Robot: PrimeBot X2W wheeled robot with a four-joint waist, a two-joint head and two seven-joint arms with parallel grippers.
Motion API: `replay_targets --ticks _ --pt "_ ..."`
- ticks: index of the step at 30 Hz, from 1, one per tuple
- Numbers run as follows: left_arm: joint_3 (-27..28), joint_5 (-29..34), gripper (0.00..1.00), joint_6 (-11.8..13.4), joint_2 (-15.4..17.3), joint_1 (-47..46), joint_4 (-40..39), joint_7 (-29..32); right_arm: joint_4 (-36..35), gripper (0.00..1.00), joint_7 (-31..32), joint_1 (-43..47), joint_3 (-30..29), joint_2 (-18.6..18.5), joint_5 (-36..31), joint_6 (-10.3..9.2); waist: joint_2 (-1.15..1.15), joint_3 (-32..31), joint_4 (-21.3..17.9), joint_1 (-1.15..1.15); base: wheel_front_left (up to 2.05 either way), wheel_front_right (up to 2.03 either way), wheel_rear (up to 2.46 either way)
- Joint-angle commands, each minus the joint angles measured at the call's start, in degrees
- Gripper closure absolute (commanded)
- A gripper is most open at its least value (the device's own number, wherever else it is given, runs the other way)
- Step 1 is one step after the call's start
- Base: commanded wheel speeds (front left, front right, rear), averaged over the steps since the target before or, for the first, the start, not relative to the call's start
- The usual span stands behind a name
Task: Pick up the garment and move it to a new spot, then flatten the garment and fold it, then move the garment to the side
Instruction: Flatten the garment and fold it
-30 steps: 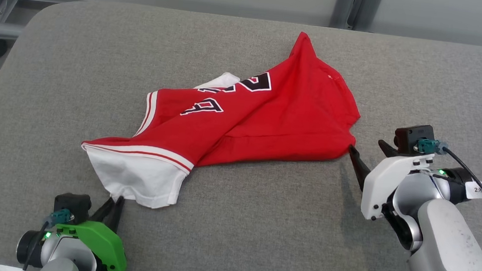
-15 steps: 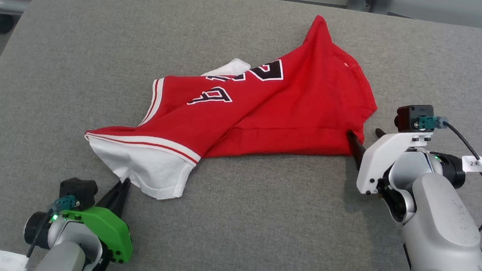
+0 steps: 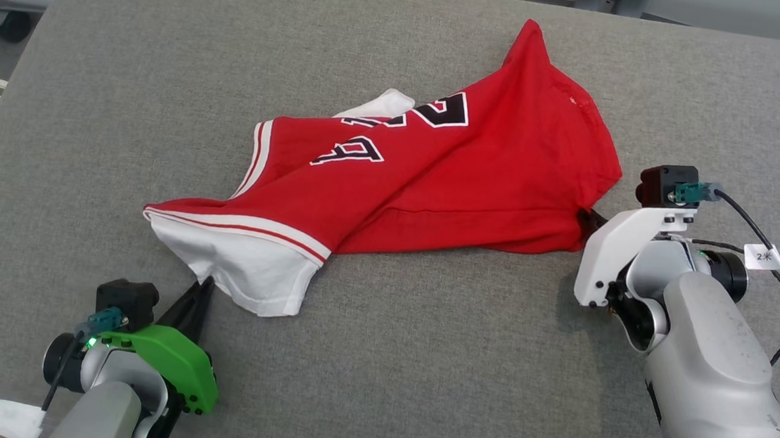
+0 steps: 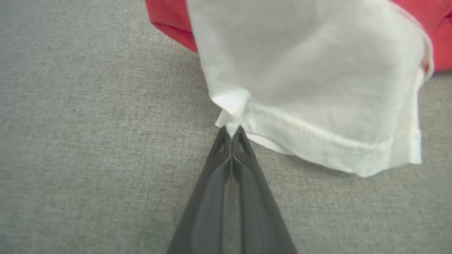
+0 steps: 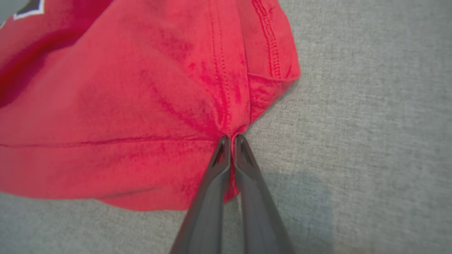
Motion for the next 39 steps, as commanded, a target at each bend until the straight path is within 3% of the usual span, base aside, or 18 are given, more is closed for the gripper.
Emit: replay_targets --ticks 1,7,14,22,29,39 --pt "0.1 -0.3 1.0 0.1 0.4 -0.5 0.5 -0.2 0.3 1.0 -0.4 0.1 0.1 -0.1 0.5 -0.11 0.0 -0.1 0.0 0.0 0.0 0.0 0.0" --pt "2.2 -3.2 1.0 0.1 0.4 -1.3 -5.5 -3.1 -4.3 1.0 -2.3 0.9 -0.4 -0.9 2.1 -0.1 0.0 -1.6 -0.1 0.0 0.0 0.0 0.0" --pt "5.0 -6.0 1.0 0.5 1.9 -0.6 -16.3 -3.5 -14.7 1.0 -0.4 3.1 -1.1 -2.6 6.3 -0.1 0.0 -3.6 -0.7 0.0 0.0 0.0 0.0" --pt "7.2 -10.0 1.0 1.5 2.6 -4.1 -28.1 2.1 -27.7 1.0 4.6 3.4 -4.4 -4.3 12.0 -0.07 0.0 -2.3 -2.1 0.0 0.0 0.0 0.0" --pt "9.1 -13.1 1.0 1.0 5.0 -17.6 -33.6 8.3 -33.7 1.0 9.1 -5.1 -6.3 -5.8 14.6 -0.06 0.0 5.2 -4.8 0.0 0.0 0.0 0.0" --pt "12.3 -17.6 1.0 0.4 7.2 -41.2 -36.1 11.9 -32.9 1.0 6.6 -24.4 -5.9 -7.0 13.2 -0.06 0.0 16.0 -7.9 0.0 0.0 0.0 0.0"
